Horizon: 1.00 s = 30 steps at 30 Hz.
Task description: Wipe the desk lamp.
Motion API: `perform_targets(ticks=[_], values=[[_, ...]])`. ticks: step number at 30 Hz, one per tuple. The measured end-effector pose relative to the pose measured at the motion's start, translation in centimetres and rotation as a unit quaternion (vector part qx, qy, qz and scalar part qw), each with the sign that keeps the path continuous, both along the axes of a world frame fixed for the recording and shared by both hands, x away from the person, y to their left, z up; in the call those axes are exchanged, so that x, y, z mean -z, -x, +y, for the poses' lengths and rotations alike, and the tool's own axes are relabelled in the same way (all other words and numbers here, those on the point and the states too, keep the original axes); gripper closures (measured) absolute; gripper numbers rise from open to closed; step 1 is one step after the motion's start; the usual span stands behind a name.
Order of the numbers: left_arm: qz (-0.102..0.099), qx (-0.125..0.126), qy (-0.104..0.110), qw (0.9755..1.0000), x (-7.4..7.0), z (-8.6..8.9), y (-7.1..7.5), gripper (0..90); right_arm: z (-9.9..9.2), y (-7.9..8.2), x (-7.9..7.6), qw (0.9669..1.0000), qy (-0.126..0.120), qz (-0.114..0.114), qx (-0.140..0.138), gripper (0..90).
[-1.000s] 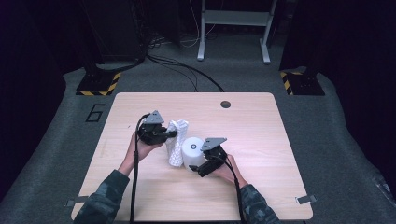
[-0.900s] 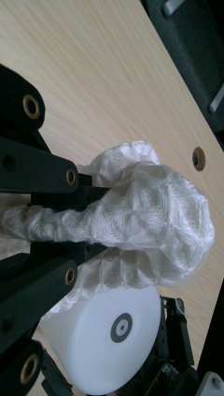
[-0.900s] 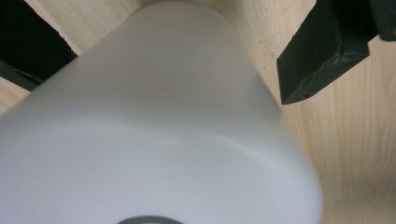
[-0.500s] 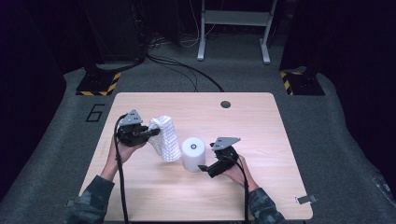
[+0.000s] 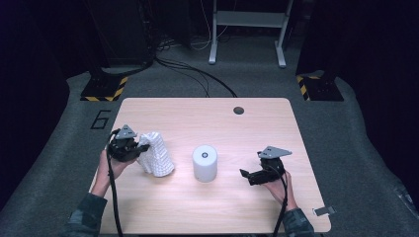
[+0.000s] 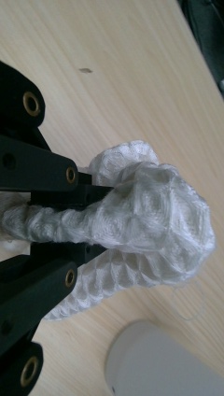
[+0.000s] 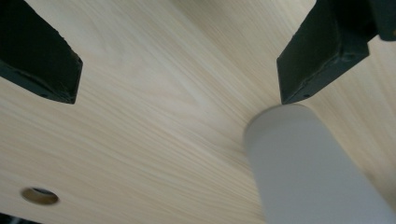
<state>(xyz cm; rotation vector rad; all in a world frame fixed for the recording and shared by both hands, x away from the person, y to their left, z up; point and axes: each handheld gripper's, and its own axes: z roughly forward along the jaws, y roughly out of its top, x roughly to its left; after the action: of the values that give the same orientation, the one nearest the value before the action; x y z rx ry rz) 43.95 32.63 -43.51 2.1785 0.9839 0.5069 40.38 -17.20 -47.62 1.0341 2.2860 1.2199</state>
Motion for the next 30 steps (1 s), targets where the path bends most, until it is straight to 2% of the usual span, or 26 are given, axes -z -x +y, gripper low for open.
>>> perform_targets(ticks=[3, 5, 7, 10, 11, 12, 13, 14, 15, 16, 17, 20, 21, 23, 25, 28, 30], values=[[0.023, -0.013, -0.006, 0.9996, 1.4, 0.8, -0.3, 79.2, -1.6, 0.3, 1.0, 0.9994, 0.003, 0.008, 0.034, 0.0], [0.036, -0.021, -0.015, 0.9990, 2.4, 1.2, -0.5, 78.9, -2.7, 0.5, 1.6, 0.9982, -0.001, 0.016, 0.058, 0.0], [0.046, -0.033, -0.013, 0.9983, 3.4, 1.4, -0.7, 78.2, -3.7, 0.6, 2.1, 0.9964, -0.002, 0.027, 0.080, 0.0], [0.051, -0.040, -0.019, 0.9977, 4.3, 1.5, -0.9, 75.2, -4.7, 0.8, 2.7, 0.9947, -0.006, 0.037, 0.095, 0.0], [0.053, -0.045, -0.009, 0.9976, 4.5, 1.6, -1.0, 73.4, -4.9, 1.0, 2.9, 0.9939, -0.009, 0.037, 0.104, 0.0], [0.053, -0.045, -0.009, 0.9975, 4.6, 1.8, -1.0, 70.9, -5.2, 1.1, 3.0, 0.9938, -0.003, 0.039, 0.104, 0.0], [0.054, -0.050, -0.009, 0.9972, 4.6, 1.9, -1.1, 66.0, -5.4, 1.2, 3.1, 0.9932, -0.002, 0.042, 0.108, 0.0], [0.054, -0.054, -0.001, 0.9971, 4.6, 1.9, -1.1, 58.1, -5.5, 1.3, 3.2, 0.9930, -0.006, 0.044, 0.109, 0.0], [0.044, -0.058, 0.002, 0.9973, 4.5, 2.0, -1.0, 50.4, -5.6, 1.3, 3.3, 0.9921, -0.007, 0.047, 0.116, 0.0], [0.043, -0.061, -0.006, 0.9972, 4.3, 2.1, -0.9, 40.0, -5.8, 1.3, 3.4, 0.9926, -0.004, 0.046, 0.112, 0.0], [0.047, -0.063, 0.000, 0.9969, 4.0, 2.2, -0.8, 29.6, -5.9, 1.4, 3.4, 0.9923, -0.006, 0.045, 0.115, 0.0], [0.031, -0.069, 0.013, 0.9970, 3.0, 2.5, -0.2, 14.5, -6.1, 1.6, 3.4, 0.9915, -0.009, 0.045, 0.122, 0.0], [0.027, -0.072, 0.019, 0.9968, 2.7, 2.5, 0.0, 14.0, -6.2, 1.6, 3.3, 0.9917, -0.007, 0.041, 0.121, 0.0], [0.020, -0.073, 0.014, 0.9971, 1.9, 2.8, 0.6, 9.8, -6.4, 1.7, 3.2, 0.9915, -0.005, 0.041, 0.123, 0.0], [0.012, -0.073, 0.018, 0.9971, 1.3, 3.1, 1.4, 8.4, -6.7, 1.9, 3.2, 0.9913, 0.001, 0.038, 0.126, 0.0], [-0.003, -0.080, 0.026, 0.9965, 0.7, 3.6, 2.9, 4.2, -7.2, 2.1, 3.1, 0.9901, 0.005, 0.037, 0.135, 0.0], [-0.006, -0.083, 0.021, 0.9963, 0.6, 3.9, 3.9, 1.2, -7.7, 2.4, 3.2, 0.9895, 0.011, 0.035, 0.140, 0.0]])
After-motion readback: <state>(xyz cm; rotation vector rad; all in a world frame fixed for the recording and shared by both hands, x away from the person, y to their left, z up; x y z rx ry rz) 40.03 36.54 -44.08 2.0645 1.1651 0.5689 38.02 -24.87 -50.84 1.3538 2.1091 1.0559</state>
